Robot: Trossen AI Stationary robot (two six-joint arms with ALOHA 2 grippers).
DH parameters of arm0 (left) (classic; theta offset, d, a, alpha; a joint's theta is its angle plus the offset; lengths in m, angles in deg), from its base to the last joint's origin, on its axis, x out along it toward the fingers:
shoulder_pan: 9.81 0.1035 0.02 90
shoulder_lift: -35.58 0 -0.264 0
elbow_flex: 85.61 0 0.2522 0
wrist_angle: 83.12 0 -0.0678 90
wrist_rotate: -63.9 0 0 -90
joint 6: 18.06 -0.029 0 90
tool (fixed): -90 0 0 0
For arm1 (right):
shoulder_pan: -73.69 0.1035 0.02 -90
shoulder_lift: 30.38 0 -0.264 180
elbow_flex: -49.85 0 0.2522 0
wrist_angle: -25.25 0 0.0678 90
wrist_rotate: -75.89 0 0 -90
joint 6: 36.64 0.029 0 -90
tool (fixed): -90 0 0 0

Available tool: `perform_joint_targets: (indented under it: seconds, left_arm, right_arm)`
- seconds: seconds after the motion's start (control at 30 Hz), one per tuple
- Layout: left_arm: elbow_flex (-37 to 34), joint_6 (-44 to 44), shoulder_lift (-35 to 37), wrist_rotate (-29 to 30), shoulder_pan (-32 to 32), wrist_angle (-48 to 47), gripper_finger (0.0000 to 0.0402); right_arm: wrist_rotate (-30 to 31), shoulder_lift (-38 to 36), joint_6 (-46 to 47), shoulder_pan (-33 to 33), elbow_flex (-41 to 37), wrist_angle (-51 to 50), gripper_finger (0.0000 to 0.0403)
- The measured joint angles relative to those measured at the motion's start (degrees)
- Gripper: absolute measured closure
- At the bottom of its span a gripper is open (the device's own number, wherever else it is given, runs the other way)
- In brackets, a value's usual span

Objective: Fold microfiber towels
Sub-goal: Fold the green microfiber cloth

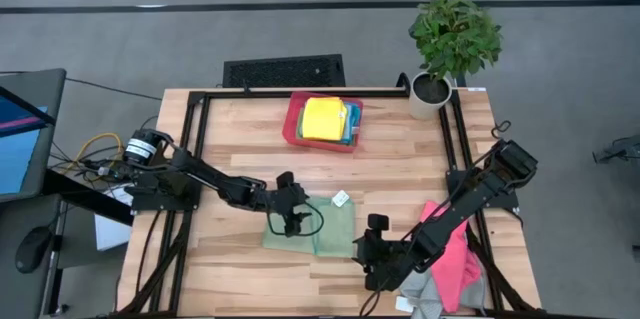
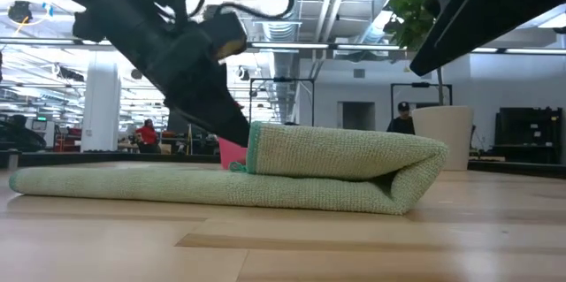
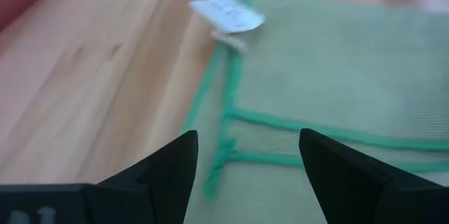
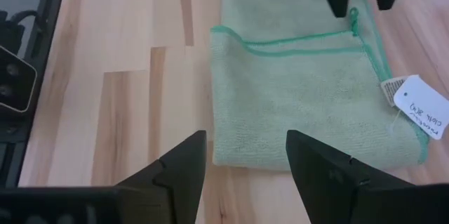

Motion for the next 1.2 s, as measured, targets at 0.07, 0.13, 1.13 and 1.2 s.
perform_joint_targets:
  seconds: [0.07,0.13,1.13,1.2]
  left_arm:
    - [-0.11,-0.24,-0.31,-1.17,0.56,0.16,0.0163]
    - [0.07,-0.46,-1.54,-3.15,0.86,1.29,0.0169]
    - [-0.07,-2.03,-4.00,0.49,-0.72,2.34,0.0367]
    - [0.47,-2.45,-4.00,0.51,-0.72,3.05,0.0384]
  right_arm:
    - [0.00,0.00,0.00,-0.08,0.00,0.00,0.0180]
    - [0.00,0.00,0.02,-0.08,0.00,0.00,0.0180]
    - [-0.09,0.02,1.14,0.03,0.04,-0.07,0.0180]
    - [-0.09,0.02,1.14,0.03,0.04,-0.07,0.0180]
